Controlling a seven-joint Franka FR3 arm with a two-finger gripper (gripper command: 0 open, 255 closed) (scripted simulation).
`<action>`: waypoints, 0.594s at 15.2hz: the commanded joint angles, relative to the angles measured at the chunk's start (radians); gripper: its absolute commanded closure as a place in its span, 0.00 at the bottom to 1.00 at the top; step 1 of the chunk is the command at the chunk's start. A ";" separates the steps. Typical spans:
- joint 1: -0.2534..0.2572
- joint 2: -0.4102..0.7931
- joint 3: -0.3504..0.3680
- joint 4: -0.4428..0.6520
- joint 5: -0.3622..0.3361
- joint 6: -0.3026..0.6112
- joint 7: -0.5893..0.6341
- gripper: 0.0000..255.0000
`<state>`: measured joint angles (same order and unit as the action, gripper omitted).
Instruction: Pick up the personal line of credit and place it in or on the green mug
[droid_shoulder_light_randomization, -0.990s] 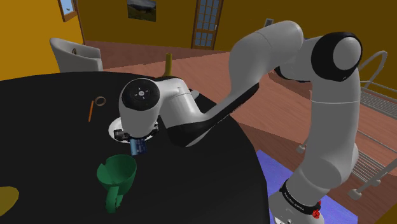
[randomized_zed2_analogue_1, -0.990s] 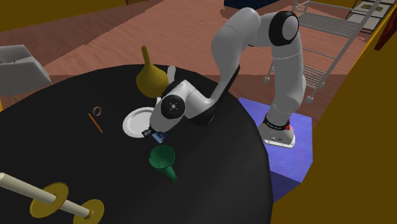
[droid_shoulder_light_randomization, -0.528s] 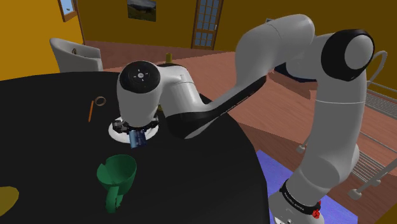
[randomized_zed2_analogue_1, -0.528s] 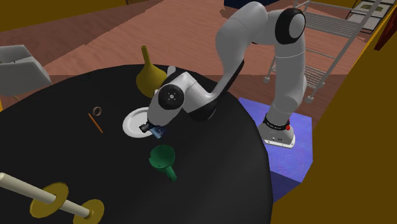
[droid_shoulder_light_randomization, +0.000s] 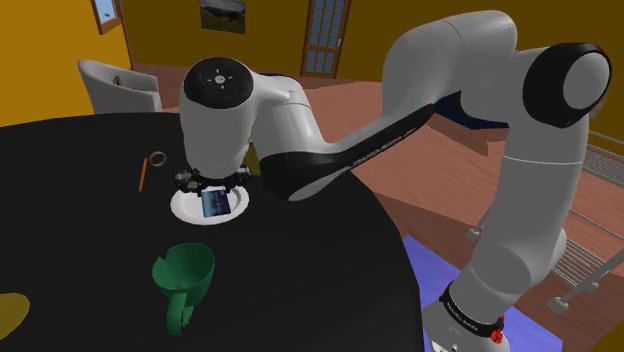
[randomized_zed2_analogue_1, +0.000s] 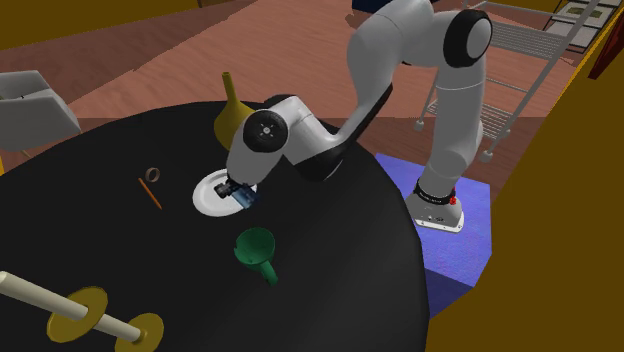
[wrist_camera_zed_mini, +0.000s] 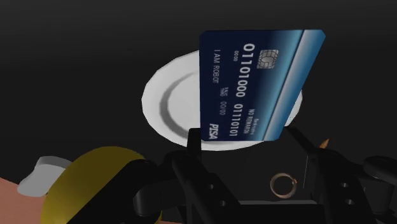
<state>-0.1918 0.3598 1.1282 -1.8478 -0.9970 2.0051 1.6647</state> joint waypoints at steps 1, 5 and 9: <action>-0.009 -0.013 0.011 0.011 0.018 -0.011 -0.018 1.00; -0.023 -0.035 0.030 0.039 0.052 -0.035 -0.054 1.00; -0.032 -0.051 0.044 0.066 0.078 -0.058 -0.085 1.00</action>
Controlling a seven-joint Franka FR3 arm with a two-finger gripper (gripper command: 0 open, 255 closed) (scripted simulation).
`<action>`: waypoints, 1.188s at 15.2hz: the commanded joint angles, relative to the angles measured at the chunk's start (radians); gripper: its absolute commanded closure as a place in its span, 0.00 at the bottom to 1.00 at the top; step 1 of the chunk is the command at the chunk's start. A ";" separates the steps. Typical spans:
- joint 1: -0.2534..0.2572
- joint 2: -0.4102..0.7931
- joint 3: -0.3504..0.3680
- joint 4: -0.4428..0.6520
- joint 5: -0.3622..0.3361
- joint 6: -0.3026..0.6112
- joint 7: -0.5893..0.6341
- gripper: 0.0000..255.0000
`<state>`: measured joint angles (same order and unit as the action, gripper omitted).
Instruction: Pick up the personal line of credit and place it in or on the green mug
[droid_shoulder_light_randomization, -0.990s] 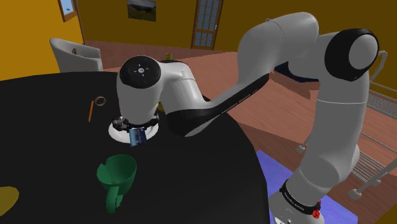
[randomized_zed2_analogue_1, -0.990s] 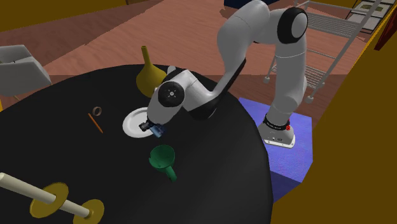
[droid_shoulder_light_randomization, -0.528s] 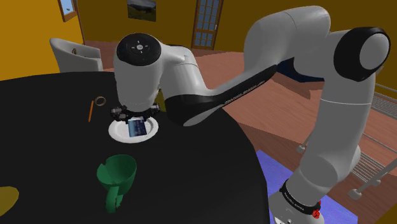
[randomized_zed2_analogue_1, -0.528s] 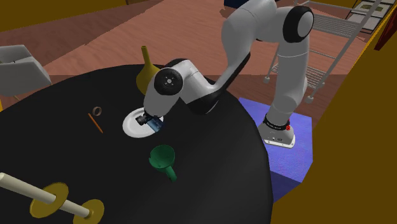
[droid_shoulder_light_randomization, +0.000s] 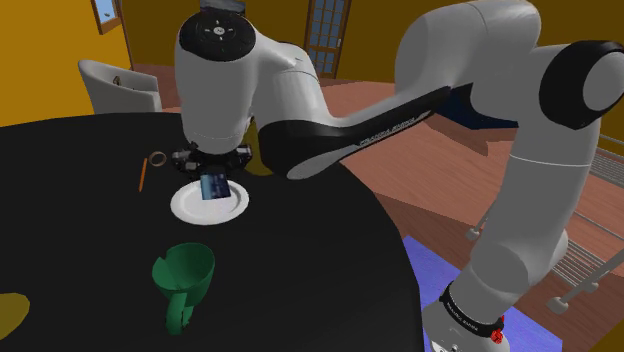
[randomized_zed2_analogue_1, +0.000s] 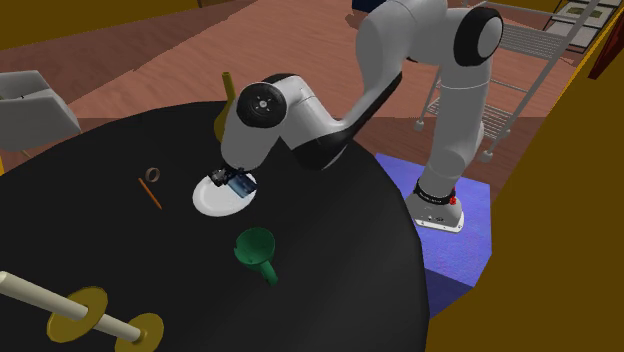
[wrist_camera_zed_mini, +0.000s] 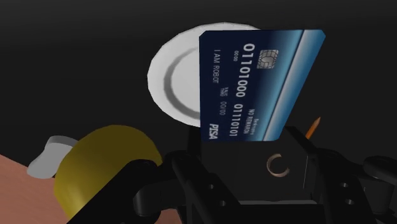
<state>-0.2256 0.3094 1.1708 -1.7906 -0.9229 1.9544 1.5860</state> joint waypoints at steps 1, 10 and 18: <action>0.026 0.003 0.004 0.017 0.003 -0.027 0.011 1.00; 0.311 0.089 -0.016 0.147 -0.040 -0.232 0.159 1.00; 0.411 0.144 -0.044 0.159 -0.079 -0.260 0.236 1.00</action>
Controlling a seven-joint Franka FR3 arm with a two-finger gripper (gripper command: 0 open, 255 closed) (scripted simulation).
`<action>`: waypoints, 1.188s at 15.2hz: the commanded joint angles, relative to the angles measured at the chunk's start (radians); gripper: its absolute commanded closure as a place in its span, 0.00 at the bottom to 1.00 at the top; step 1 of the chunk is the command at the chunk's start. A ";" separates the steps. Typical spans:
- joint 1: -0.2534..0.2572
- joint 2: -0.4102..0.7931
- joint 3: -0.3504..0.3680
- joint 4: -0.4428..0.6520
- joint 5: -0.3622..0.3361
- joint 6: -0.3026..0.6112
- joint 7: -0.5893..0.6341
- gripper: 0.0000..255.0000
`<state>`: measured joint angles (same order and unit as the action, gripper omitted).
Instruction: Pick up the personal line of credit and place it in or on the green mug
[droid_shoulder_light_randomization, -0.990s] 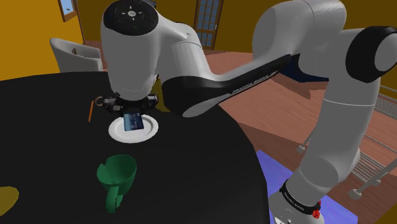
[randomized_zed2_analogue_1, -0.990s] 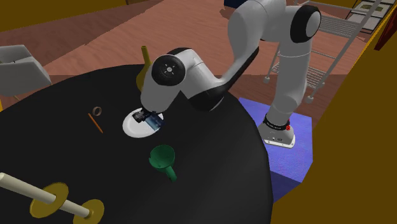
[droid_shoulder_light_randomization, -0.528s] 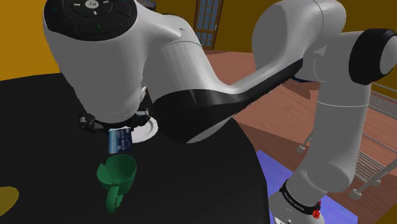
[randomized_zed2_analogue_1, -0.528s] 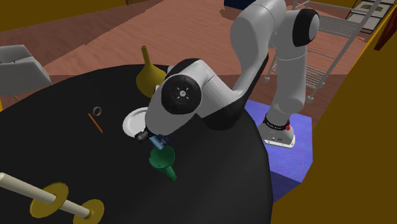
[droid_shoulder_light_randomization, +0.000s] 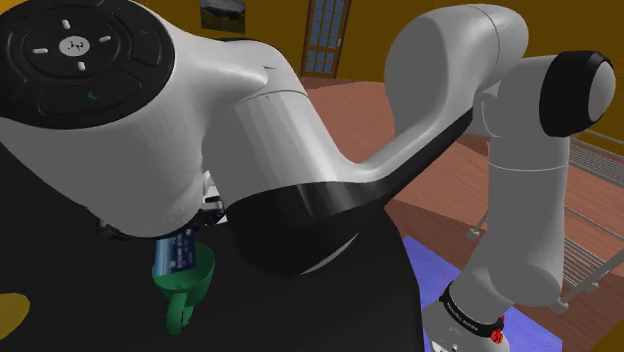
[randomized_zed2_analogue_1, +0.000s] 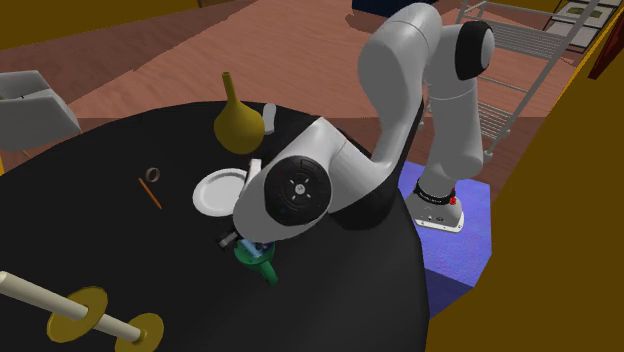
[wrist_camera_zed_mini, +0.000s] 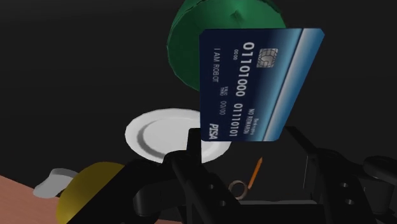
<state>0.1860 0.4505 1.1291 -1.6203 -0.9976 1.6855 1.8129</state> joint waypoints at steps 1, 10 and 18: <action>-0.001 0.007 -0.005 -0.020 -0.009 0.017 0.017 1.00; 0.007 0.046 -0.034 -0.091 -0.055 0.080 0.086 1.00; 0.010 0.054 -0.041 -0.101 -0.065 0.090 0.098 1.00</action>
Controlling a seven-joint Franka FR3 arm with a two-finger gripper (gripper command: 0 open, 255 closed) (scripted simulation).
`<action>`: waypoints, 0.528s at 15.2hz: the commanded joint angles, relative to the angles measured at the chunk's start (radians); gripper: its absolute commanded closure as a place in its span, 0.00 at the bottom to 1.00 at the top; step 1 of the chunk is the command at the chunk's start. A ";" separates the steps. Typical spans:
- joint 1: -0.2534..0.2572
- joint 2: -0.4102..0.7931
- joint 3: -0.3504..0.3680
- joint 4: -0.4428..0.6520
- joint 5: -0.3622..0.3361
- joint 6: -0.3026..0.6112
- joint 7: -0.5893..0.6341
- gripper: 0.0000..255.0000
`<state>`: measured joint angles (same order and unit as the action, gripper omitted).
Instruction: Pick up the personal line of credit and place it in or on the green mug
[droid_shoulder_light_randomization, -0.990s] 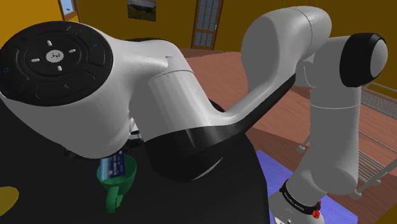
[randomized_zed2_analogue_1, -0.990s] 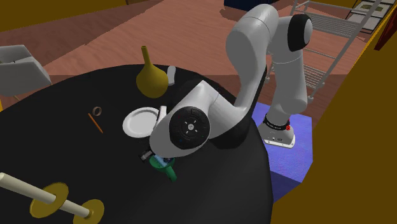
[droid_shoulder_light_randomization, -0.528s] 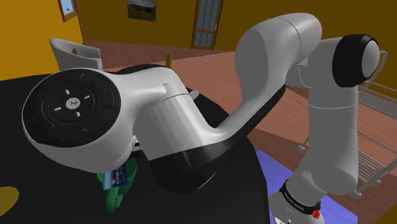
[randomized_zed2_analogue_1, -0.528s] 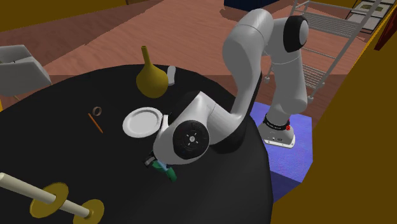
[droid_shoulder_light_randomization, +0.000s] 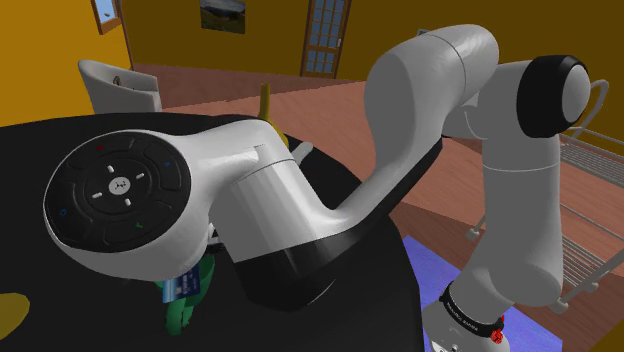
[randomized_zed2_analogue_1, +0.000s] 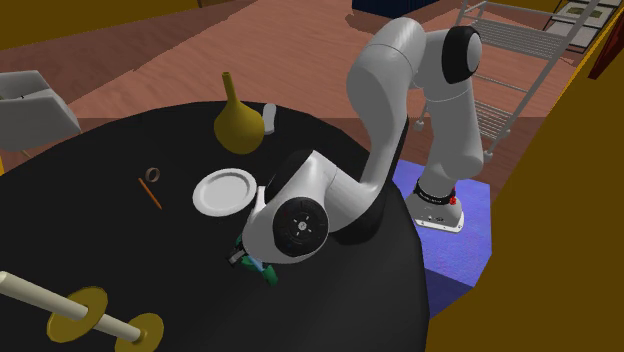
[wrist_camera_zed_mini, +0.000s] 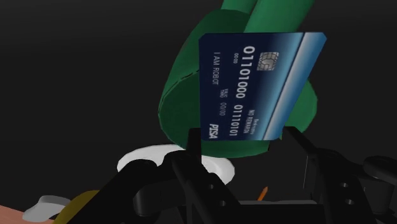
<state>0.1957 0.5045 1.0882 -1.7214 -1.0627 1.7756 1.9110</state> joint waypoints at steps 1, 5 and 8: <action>0.000 0.000 0.000 0.000 0.000 0.000 0.000 1.00; 0.000 0.000 0.000 0.000 0.000 0.000 0.000 0.00; 0.004 -0.013 0.012 0.011 0.016 -0.019 -0.006 0.00</action>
<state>0.2005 0.5013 1.0919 -1.7124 -1.0566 1.7650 1.9071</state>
